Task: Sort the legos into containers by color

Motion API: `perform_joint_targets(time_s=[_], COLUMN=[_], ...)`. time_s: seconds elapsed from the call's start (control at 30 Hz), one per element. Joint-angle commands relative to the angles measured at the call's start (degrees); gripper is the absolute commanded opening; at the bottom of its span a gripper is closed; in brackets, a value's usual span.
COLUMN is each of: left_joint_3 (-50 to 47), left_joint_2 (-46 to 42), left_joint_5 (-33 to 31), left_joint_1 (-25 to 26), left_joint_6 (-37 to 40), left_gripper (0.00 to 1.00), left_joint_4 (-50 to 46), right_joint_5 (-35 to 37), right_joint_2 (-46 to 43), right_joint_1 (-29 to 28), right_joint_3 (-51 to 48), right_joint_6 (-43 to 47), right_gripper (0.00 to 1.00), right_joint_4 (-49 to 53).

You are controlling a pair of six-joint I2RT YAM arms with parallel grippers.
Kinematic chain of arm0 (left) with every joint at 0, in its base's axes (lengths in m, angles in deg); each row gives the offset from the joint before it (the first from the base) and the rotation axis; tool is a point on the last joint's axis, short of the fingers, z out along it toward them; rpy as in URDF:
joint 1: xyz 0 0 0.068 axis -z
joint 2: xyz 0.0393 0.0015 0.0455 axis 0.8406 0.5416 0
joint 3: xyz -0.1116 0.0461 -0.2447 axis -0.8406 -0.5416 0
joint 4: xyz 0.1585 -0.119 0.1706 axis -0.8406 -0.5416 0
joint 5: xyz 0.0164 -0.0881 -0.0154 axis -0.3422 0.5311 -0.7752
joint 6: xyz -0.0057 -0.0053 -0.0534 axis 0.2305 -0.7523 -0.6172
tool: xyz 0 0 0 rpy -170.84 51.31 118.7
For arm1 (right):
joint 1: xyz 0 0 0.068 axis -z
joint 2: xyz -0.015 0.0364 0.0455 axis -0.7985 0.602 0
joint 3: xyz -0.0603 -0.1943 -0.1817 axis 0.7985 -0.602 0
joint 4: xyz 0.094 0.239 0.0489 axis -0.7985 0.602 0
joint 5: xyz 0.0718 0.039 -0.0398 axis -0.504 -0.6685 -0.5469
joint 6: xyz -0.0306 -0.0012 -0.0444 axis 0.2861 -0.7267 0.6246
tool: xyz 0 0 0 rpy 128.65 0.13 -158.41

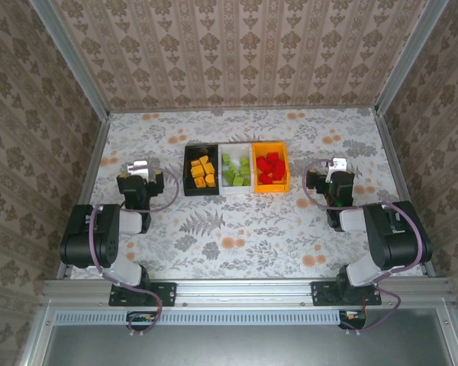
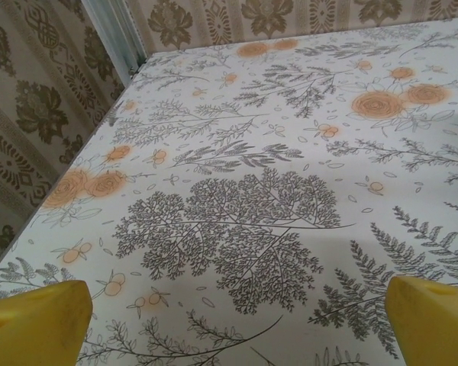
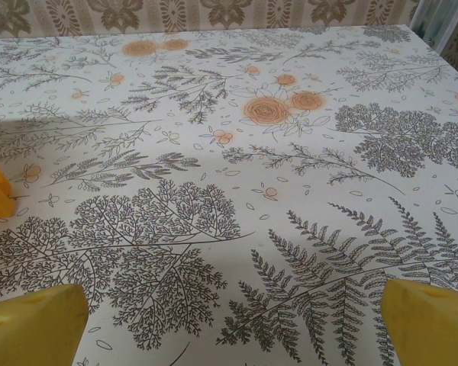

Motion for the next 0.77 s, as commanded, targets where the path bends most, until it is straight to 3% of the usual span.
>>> perform_joint_targets(time_s=[0.0,0.73], left_joint_3=[1.1,1.4], left_joint_2=[-0.6,-0.5], left_joint_5=[-1.2,1.6], left_joint_1=[-0.3,-0.5], left_joint_6=[-1.4,-0.8], left_gripper=[1.00,1.00], left_joint_4=[-0.8,-1.4], right_joint_5=[-0.6,-0.6], right_joint_2=[-0.4,-0.4], right_joint_1=[-0.3,-0.3], right_joint_3=[0.9,0.9], right_joint_6=[0.3,0.3], right_gripper=[1.00,1.00], right_joint_4=[-1.8,-1.7])
